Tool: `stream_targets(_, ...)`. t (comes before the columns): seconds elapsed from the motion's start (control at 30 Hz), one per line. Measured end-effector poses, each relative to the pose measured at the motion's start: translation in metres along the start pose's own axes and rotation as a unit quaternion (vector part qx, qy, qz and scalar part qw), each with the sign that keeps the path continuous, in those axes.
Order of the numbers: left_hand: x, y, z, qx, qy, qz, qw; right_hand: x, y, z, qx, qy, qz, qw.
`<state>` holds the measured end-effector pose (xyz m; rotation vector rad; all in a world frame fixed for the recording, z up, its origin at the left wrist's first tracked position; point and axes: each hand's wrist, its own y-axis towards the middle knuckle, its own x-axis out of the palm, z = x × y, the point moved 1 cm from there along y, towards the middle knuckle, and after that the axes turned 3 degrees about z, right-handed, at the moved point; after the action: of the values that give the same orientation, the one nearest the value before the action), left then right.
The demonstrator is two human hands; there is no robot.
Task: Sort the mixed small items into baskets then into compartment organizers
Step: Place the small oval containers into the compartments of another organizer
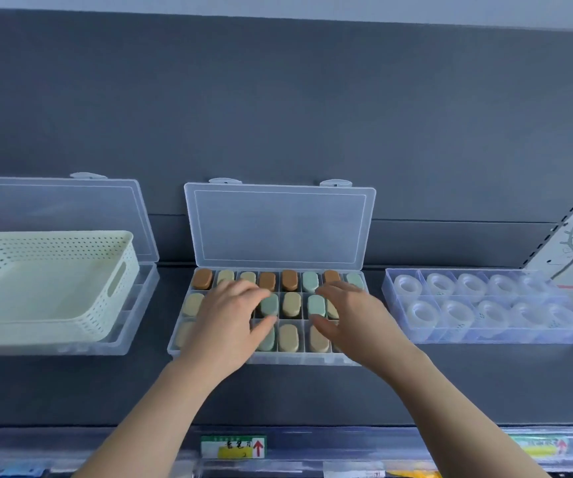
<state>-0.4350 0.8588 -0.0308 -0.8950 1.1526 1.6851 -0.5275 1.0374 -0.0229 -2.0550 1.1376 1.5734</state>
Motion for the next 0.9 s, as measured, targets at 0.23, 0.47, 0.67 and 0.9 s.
stream_targets(0.23,-0.087,-0.040,-0.091,-0.080,0.061,0.092,0.991,0.026,0.050,-0.113,-0.089,0.014,-0.004,0.996)
stream_targets(0.47,-0.148,-0.092,-0.210,-0.188,0.057,0.105,0.975,0.071,0.086,-0.235,-0.075,0.076,-0.053,0.993)
stream_targets(0.67,-0.180,-0.113,-0.307,-0.288,0.017,0.094,0.953,0.119,0.109,-0.286,0.054,0.105,-0.092,0.989)
stream_targets(0.9,-0.176,-0.113,-0.370,-0.356,-0.083,0.013,0.931,0.149,0.109,-0.302,0.180,0.155,-0.056,0.970)
